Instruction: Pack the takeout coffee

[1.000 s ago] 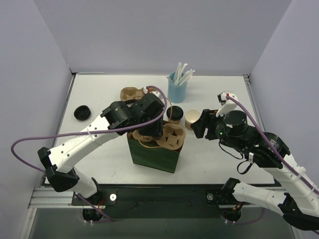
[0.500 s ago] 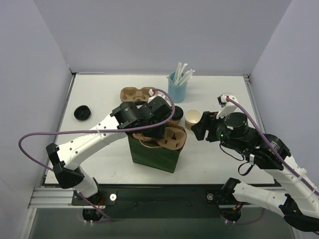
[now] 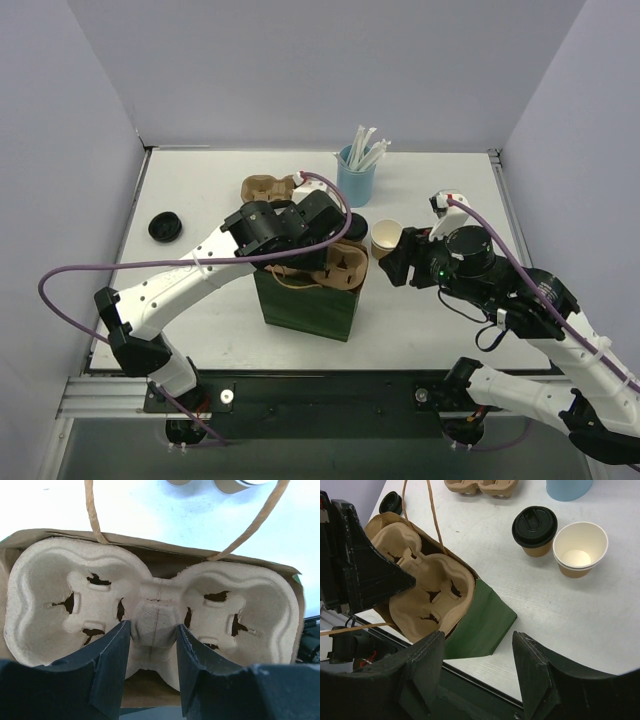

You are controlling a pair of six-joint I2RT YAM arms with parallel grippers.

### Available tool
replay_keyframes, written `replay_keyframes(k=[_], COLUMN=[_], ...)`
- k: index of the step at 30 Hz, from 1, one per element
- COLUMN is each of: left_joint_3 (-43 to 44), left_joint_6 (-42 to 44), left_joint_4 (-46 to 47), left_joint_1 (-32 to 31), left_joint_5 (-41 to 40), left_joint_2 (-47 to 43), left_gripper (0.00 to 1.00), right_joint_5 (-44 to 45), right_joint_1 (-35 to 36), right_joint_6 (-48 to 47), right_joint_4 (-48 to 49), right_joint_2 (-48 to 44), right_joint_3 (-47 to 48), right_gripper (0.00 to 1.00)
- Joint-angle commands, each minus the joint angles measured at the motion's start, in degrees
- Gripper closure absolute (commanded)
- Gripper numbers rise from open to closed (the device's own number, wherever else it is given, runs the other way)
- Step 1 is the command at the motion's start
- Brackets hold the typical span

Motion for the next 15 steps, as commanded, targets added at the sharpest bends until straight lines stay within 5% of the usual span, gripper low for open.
replay_keyframes(k=[1, 15], left_joint_3=[-2.38, -6.16], left_joint_6=[-4.32, -5.9], left_joint_4=[-0.19, 1.04], left_joint_1=[-0.13, -0.05], left_joint_5=[-3.67, -5.43], left_joint_2=[-1.24, -2.21], left_gripper=[0.61, 0.62], right_joint_5=[-0.91, -6.36], right_joint_1=[-0.39, 0.14], right_joint_6=[0.32, 0.68], right_joint_4=[-0.39, -0.39], right_joint_2=[0.26, 2.1], right_joint_3=[-0.65, -1.36], right_gripper=[0.43, 0.45])
